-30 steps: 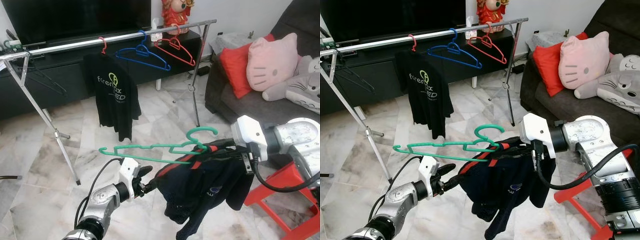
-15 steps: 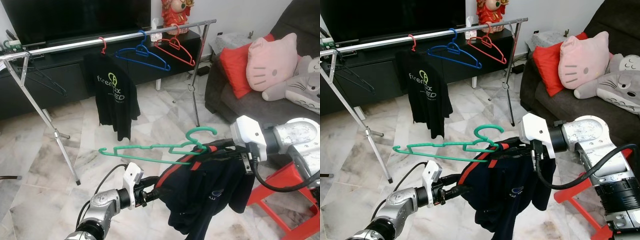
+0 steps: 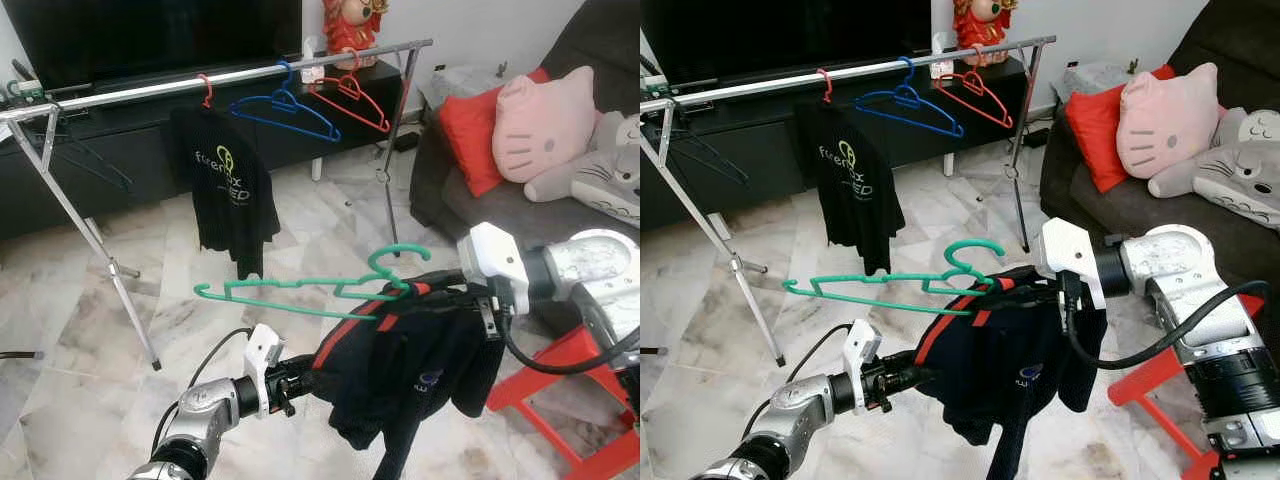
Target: Hang hanger
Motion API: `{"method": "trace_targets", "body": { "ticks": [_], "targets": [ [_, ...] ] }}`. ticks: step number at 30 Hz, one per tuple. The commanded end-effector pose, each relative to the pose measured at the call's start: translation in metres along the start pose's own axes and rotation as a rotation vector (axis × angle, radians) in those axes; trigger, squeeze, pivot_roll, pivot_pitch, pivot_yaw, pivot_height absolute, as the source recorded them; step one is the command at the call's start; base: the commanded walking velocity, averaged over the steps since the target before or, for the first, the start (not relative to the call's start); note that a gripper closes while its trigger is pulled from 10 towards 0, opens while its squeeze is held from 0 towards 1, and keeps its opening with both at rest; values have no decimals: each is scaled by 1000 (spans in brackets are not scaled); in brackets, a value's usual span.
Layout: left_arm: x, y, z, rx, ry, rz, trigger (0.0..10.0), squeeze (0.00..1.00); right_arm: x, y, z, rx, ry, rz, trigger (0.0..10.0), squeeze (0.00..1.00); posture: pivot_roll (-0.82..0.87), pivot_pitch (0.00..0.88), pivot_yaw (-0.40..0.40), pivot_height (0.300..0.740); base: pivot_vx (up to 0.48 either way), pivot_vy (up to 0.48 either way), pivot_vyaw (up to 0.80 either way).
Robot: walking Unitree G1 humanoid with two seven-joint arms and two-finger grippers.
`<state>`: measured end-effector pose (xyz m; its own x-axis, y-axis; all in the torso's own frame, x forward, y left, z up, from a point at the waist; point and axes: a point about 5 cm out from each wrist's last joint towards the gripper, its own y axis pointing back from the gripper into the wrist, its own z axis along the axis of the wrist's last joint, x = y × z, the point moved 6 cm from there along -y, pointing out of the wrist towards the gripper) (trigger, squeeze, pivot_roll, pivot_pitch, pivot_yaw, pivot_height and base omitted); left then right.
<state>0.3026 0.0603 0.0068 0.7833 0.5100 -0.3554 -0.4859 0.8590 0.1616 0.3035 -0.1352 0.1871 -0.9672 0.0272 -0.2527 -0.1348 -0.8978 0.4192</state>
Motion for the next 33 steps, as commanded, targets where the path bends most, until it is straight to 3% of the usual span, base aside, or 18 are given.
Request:
{"method": "trace_targets", "body": {
  "ticks": [1,24,30,33],
  "targets": [
    [0,-1,4,-10,11,-6,0,0,-5,1,6,-2,25,-10,0,0,-221,0,-56,740,0,0,0],
    [5,5,-1,14,11,27,0,0,-3,3,-10,27,-6,-32,0,0,-211,0,-55,740,0,0,0],
    [22,16,-15,89,-30,162,0,0,7,15,-32,87,-60,-30,0,0,-209,0,-51,740,0,0,0],
    [41,26,-19,135,-106,316,0,0,14,20,-43,118,-90,-31,0,0,-209,0,-49,740,0,0,0]
  ]
}}
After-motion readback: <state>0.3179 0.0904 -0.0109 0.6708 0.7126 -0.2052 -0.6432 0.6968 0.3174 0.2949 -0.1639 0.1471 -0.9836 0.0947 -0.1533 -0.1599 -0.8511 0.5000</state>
